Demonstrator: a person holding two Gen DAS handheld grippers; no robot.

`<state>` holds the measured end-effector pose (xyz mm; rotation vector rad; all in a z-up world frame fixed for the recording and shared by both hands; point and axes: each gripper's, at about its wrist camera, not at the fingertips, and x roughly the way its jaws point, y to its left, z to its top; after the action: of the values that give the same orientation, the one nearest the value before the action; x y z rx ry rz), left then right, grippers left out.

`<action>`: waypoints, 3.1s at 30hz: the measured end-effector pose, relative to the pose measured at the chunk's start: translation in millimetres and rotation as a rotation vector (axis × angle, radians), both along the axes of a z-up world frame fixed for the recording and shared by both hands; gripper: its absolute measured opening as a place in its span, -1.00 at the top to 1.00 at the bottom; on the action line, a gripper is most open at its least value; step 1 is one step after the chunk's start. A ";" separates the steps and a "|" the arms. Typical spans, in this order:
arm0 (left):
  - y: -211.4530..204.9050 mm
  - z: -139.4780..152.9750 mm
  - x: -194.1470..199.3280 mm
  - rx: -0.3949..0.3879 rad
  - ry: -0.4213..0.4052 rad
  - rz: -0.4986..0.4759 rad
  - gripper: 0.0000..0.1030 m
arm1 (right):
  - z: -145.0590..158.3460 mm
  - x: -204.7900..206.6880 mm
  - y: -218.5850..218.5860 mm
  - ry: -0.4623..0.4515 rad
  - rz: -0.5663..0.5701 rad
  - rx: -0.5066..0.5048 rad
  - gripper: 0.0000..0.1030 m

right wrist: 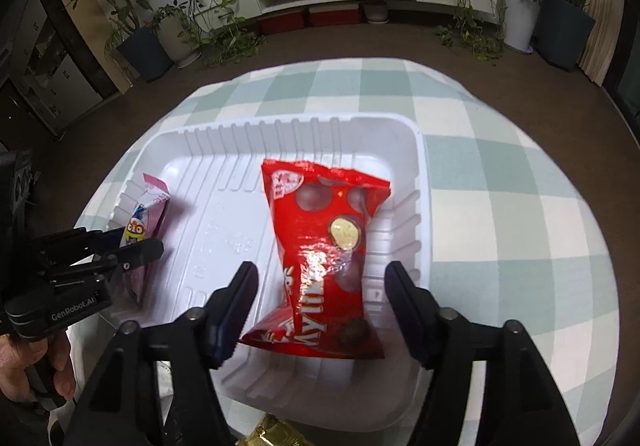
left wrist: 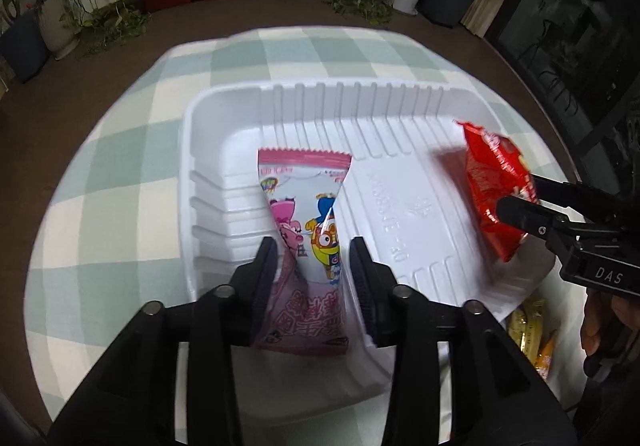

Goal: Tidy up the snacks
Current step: 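Carry the pink bar and red Mylikes bag into the white tray and release both, then grasp the blue panda-print bag with the left gripper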

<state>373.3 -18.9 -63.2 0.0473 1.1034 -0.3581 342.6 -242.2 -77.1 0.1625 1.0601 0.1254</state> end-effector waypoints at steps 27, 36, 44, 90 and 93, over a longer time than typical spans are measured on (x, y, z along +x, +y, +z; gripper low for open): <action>128.5 72.2 -294.5 -0.196 -0.186 0.305 -0.99 | 57.1 -286.0 -24.0 -0.268 -0.073 0.445 -1.00; 103.8 13.5 -316.7 -0.222 0.049 0.408 -0.99 | 22.9 -311.0 35.0 -0.185 0.018 0.341 -0.97; 71.2 1.6 -306.0 -0.150 0.082 0.404 -0.96 | 22.1 -316.7 42.5 -0.194 0.032 0.323 -0.96; 82.3 -6.7 -283.1 -0.181 0.077 0.447 -0.07 | 5.8 -322.3 66.8 -0.156 0.075 0.278 -0.92; 88.9 -6.9 -281.2 -0.204 0.075 0.430 0.04 | 3.9 -321.3 68.5 -0.145 0.079 0.271 -0.87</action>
<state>92.1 70.0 -70.1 -0.3818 1.1130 -0.0841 21.4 -173.7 -73.3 0.3512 0.9019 0.3474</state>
